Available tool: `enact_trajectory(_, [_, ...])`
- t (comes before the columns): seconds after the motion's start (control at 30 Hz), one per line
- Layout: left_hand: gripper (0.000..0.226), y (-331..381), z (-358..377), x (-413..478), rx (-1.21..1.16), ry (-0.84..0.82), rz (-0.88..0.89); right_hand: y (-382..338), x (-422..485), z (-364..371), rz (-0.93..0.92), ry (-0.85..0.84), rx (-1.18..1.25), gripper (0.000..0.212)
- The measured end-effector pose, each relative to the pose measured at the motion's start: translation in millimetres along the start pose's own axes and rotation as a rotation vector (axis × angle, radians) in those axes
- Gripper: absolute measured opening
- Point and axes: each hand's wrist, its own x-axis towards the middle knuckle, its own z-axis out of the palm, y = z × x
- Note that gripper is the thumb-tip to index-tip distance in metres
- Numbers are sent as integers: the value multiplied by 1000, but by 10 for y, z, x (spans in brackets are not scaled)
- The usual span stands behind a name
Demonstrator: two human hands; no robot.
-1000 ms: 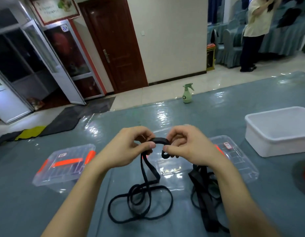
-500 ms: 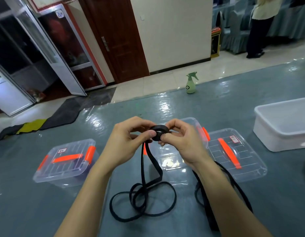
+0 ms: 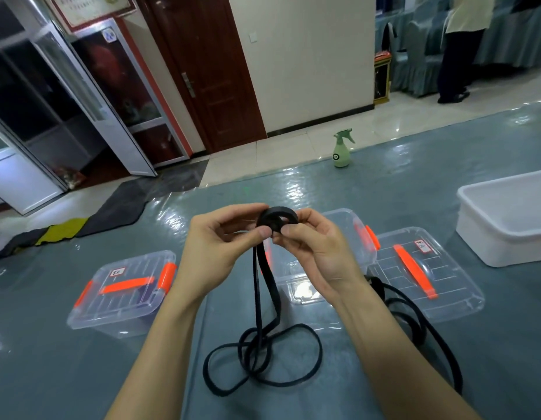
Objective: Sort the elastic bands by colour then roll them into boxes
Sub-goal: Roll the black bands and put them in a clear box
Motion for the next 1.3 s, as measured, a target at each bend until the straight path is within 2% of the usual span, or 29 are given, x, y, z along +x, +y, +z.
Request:
enact_trajectory(0.07, [42,26,-6,-6,-24,-33,10,52,-49,3,29,-25,91,21])
enact_trajectory(0.13, [41,62,-69,0,-3,-67,-9,55,-115,-37,56,-38,-35,24])
enact_trajectory(0.23, [43,148,-215,45,242,-204,-48,-89,-202,-171,35,-56,-707,31])
enact_trajectory(0.3, [47,226,-225,95,500,-332,-62,-179,-242,-227,-58,-17,-984,39])
enact_trajectory(0.37, [54,318,-134,143,671,-444,-46,-202,-270,-231,-149,-19,-1048,42])
enact_trajectory(0.47, [59,404,43,192,806,-525,45,-175,-323,-210,-157,-105,-1113,21])
enact_trajectory(0.53, [57,418,109,191,814,-527,72,-207,-358,-233,-161,-126,-1139,14])
enact_trajectory(0.6, [51,389,111,162,688,-479,53,-269,-402,-285,-210,-127,-1070,17])
enact_trajectory(0.67, [44,335,82,115,457,-398,25,-328,-451,-326,-265,-78,-934,18])
enact_trajectory(0.73, [37,286,63,40,201,-309,-1,-382,-474,-337,-267,-48,-778,16])
enact_trajectory(0.8, [29,251,103,-45,71,-243,-8,-429,-478,-339,-260,-56,-648,20])
enact_trajectory(0.93, [23,221,255,-187,-66,-151,-30,-437,-492,-302,-241,-67,-440,18])
enact_trajectory(1.03, [17,257,296,-227,-90,-119,-34,-360,-510,-225,-174,-60,-242,35])
enact_trajectory(1.13, [8,299,285,-200,-88,-70,-55,-262,-514,-186,-113,-79,-111,41])
enact_trajectory(1.23, [13,296,282,-178,-78,-80,-131,-156,-529,-172,-84,-41,-17,46])
enact_trajectory(1.3, [20,281,252,-182,-40,-119,-143,-137,-538,-198,-81,-31,-57,45])
